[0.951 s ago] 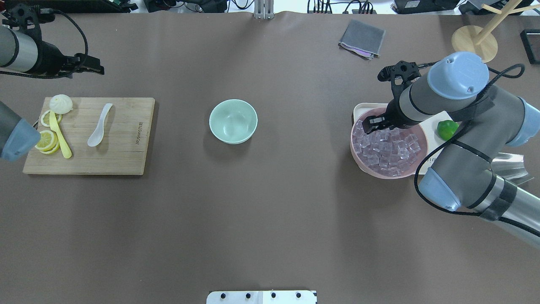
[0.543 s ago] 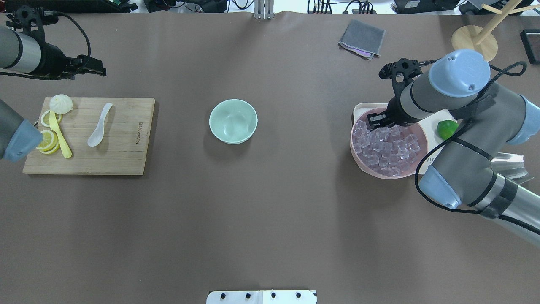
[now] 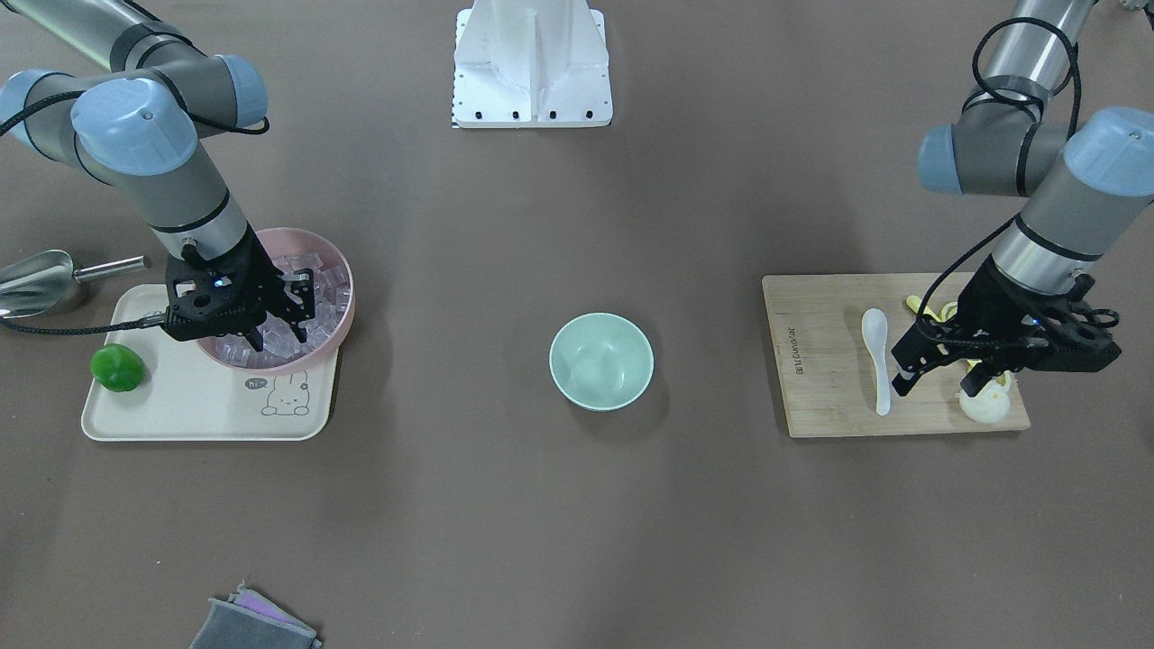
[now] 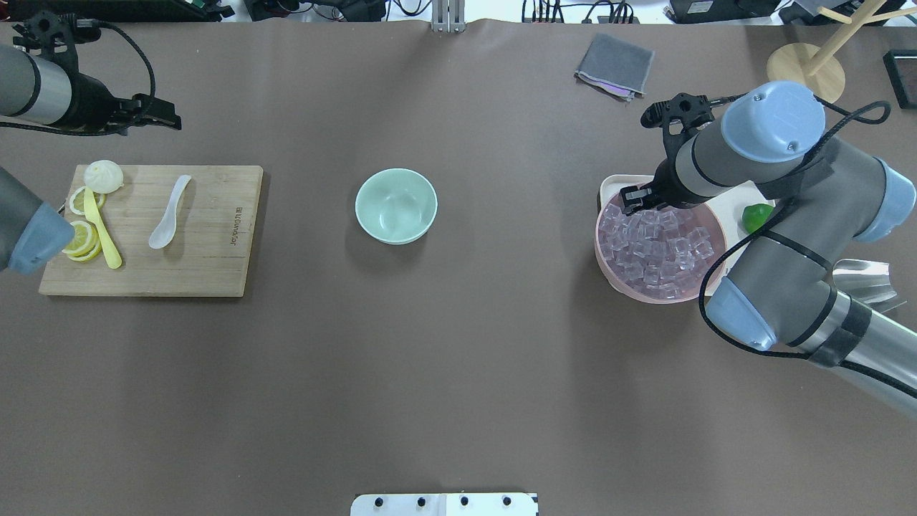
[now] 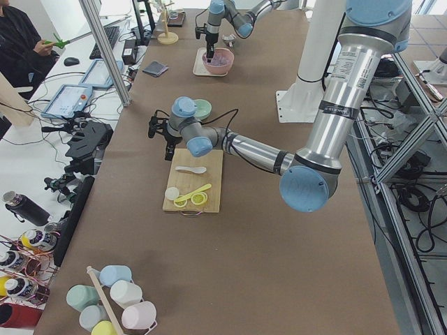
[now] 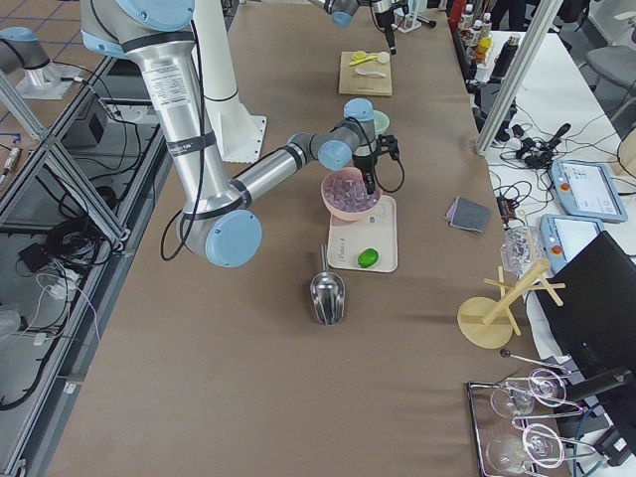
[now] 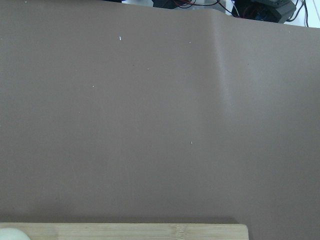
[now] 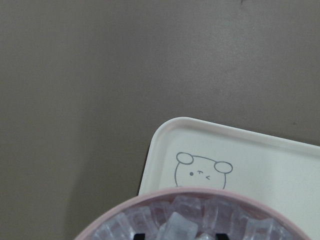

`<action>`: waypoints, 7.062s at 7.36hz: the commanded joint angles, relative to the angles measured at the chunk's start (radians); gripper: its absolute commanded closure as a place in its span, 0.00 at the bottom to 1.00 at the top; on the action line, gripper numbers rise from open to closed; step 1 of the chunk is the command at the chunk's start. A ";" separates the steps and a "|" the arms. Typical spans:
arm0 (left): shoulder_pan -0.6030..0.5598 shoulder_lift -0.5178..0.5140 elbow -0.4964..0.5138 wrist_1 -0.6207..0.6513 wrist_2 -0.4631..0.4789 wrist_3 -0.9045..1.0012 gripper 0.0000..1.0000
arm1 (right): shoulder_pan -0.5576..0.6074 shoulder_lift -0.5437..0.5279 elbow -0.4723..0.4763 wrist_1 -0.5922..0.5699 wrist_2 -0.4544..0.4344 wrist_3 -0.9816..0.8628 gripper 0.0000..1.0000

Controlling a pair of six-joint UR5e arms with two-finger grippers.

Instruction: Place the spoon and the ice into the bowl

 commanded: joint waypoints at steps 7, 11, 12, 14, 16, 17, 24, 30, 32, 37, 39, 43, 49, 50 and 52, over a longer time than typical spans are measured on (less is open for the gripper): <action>0.000 -0.030 0.014 0.003 0.000 0.000 0.02 | -0.002 0.022 0.001 0.000 0.005 0.004 1.00; 0.090 -0.019 0.022 0.003 0.088 -0.032 0.02 | 0.015 0.124 0.075 -0.137 0.034 0.009 1.00; 0.124 -0.016 0.031 0.002 0.122 -0.030 0.02 | 0.015 0.140 0.077 -0.138 0.034 0.033 1.00; 0.182 -0.016 0.086 0.000 0.214 -0.024 0.02 | 0.009 0.198 0.067 -0.138 0.032 0.096 1.00; 0.190 -0.013 0.083 0.003 0.222 -0.021 0.02 | 0.004 0.235 0.055 -0.138 0.025 0.131 1.00; 0.189 0.005 0.063 0.006 0.215 -0.017 0.02 | 0.004 0.235 0.055 -0.137 0.025 0.131 1.00; 0.195 0.102 -0.003 0.000 0.213 0.046 0.11 | -0.043 0.296 0.028 -0.131 -0.023 0.144 1.00; 0.221 0.102 0.005 -0.023 0.215 0.049 0.31 | -0.081 0.341 0.000 -0.126 -0.067 0.159 1.00; 0.221 0.104 0.015 -0.043 0.215 0.048 0.53 | -0.092 0.350 -0.002 -0.127 -0.073 0.159 1.00; 0.218 0.105 0.003 -0.049 0.180 0.048 1.00 | -0.112 0.365 -0.006 -0.127 -0.095 0.159 1.00; 0.102 0.058 -0.014 -0.031 0.018 0.049 1.00 | -0.136 0.415 -0.052 -0.126 -0.128 0.180 1.00; -0.002 -0.204 -0.017 0.202 -0.118 -0.030 1.00 | -0.245 0.560 -0.370 0.082 -0.381 0.251 1.00; 0.115 -0.408 0.106 0.187 0.009 -0.280 1.00 | -0.302 0.585 -0.405 0.103 -0.405 0.366 0.00; 0.135 -0.444 0.142 0.176 0.038 -0.291 1.00 | -0.273 0.585 -0.362 0.086 -0.371 0.366 0.00; 0.208 -0.452 0.152 0.149 0.111 -0.378 1.00 | -0.136 0.565 -0.264 -0.010 -0.147 0.329 0.00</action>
